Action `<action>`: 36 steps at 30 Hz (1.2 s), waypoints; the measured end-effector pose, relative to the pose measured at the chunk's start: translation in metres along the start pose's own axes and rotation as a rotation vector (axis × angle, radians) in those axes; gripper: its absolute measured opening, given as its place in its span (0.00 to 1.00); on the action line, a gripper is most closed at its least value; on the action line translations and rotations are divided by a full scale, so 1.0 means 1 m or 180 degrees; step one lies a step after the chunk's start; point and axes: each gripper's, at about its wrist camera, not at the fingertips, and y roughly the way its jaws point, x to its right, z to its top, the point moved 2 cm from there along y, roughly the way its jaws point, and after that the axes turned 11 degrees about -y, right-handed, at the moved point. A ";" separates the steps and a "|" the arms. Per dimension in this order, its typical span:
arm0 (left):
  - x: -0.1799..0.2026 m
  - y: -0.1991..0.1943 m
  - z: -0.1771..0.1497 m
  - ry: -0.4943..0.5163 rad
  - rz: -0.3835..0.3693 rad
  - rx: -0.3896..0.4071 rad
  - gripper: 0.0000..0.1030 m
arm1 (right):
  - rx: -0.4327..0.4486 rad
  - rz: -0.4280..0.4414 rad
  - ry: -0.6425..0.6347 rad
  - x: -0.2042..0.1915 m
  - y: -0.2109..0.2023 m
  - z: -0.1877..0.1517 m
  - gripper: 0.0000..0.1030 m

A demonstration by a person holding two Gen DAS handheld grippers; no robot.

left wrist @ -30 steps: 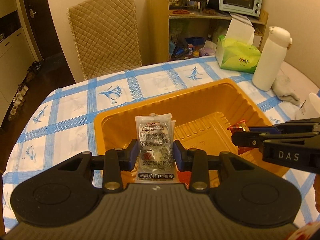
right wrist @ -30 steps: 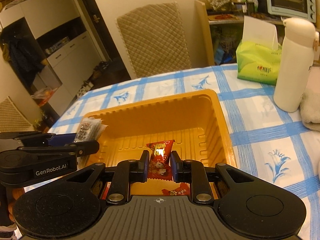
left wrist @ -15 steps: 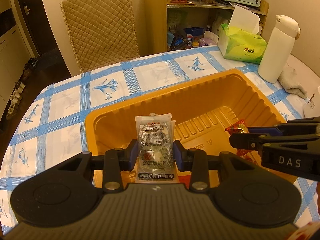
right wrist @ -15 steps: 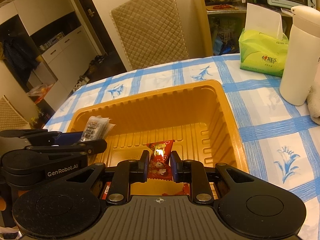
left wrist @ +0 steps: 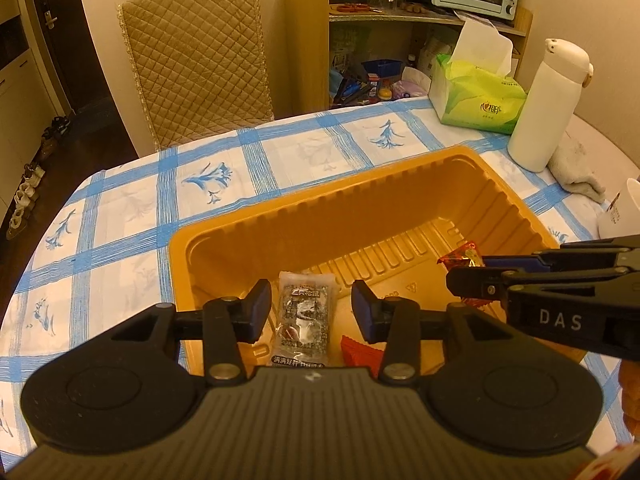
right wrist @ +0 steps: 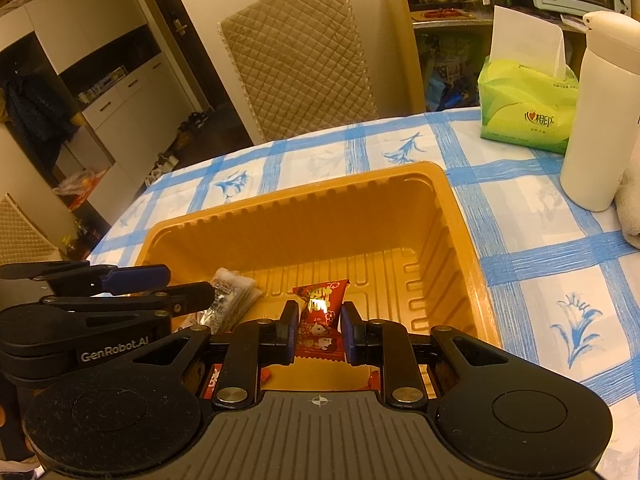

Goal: Organize snacks
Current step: 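Carry the clear bag into the basket and open the left tool while the right tool carries its candy, then open the right tool to drop the red-orange candy into the basket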

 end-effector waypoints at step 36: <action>-0.011 -0.057 -0.013 -0.0123 -0.0075 0.0186 0.76 | 0.0365 -0.0030 0.0323 -0.002 -0.047 0.003 0.75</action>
